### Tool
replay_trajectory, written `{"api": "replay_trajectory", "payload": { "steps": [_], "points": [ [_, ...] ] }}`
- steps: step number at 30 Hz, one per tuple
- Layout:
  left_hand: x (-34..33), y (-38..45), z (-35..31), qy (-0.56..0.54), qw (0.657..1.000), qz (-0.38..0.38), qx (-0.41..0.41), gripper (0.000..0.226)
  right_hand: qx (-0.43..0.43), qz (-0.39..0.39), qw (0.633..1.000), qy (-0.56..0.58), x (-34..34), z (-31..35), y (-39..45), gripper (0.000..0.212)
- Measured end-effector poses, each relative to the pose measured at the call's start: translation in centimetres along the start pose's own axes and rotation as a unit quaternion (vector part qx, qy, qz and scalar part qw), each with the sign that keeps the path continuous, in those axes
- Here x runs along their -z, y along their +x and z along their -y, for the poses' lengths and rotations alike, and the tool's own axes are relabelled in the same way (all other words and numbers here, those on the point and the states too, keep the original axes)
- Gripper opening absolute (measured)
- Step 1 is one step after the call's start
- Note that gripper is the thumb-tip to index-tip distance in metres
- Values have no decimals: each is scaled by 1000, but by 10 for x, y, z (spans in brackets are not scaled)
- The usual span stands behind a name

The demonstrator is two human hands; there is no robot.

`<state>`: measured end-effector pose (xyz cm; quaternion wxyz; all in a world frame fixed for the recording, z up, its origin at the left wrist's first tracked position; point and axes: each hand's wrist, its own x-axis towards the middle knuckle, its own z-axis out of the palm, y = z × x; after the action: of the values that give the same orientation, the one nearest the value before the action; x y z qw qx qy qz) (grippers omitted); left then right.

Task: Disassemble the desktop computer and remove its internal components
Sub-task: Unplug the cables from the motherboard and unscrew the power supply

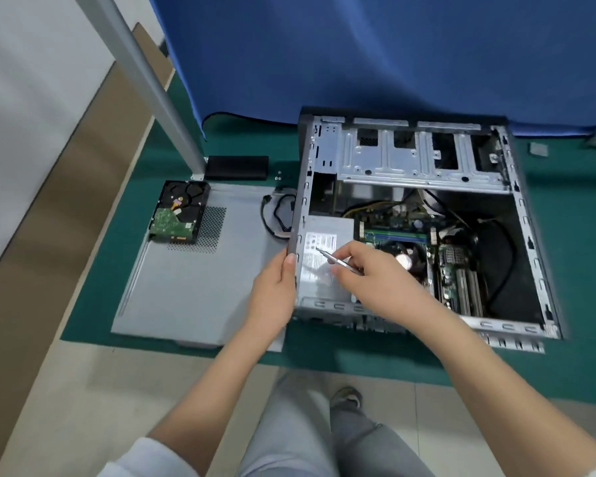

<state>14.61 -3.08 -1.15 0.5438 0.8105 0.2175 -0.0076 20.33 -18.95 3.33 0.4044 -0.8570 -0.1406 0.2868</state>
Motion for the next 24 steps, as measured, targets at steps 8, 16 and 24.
{"api": "replay_trajectory", "payload": {
  "steps": [8,16,24],
  "points": [
    [0,-37,28,-124,991,-39,41,32,10,38,999,32,-42,-7,-45,10],
    [-20,-72,73,-276,932,-106,210,26,-17,105,992,70,-106,-36,-49,7],
    [-30,-59,97,-283,925,-8,254,22,-133,62,968,206,-145,-65,-19,8]
  ]
}}
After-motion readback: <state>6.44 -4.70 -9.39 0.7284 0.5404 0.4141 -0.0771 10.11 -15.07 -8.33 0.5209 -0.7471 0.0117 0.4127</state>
